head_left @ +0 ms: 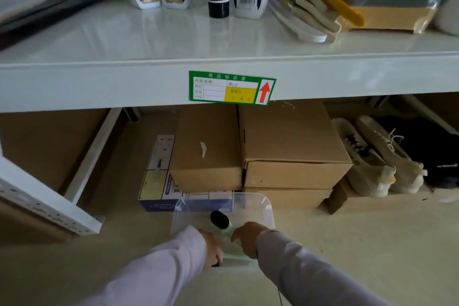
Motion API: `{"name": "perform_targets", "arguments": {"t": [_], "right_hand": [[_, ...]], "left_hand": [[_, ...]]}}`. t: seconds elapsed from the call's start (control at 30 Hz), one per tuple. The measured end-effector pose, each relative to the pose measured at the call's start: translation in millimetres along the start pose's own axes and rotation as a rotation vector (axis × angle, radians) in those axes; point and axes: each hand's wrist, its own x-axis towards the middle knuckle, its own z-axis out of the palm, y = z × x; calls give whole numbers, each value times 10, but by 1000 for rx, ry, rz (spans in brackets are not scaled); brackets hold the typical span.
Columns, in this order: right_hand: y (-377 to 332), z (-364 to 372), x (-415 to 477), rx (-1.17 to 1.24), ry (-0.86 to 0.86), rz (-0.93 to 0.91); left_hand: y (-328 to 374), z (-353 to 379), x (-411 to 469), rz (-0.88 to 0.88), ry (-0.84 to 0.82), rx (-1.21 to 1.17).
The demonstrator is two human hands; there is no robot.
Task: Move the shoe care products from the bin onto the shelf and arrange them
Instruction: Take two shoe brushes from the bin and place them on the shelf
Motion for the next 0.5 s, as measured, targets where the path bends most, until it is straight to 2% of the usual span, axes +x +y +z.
{"name": "perform_targets", "arguments": {"t": [0.1,0.27,0.4,0.5], "right_hand": [[-16,45,54,-68,-33,-21],[-5,74,82,-152,14,-24],[-10,38,93,-224,138,16],[6,7,74,-92,199,44]], "left_hand": [[-22,69,72,3,-22,22],[6,15,4,33,-18,9],[-13,-61,-132,16,131,-201],[-75,-40,-224,-11,260,-321]]}}
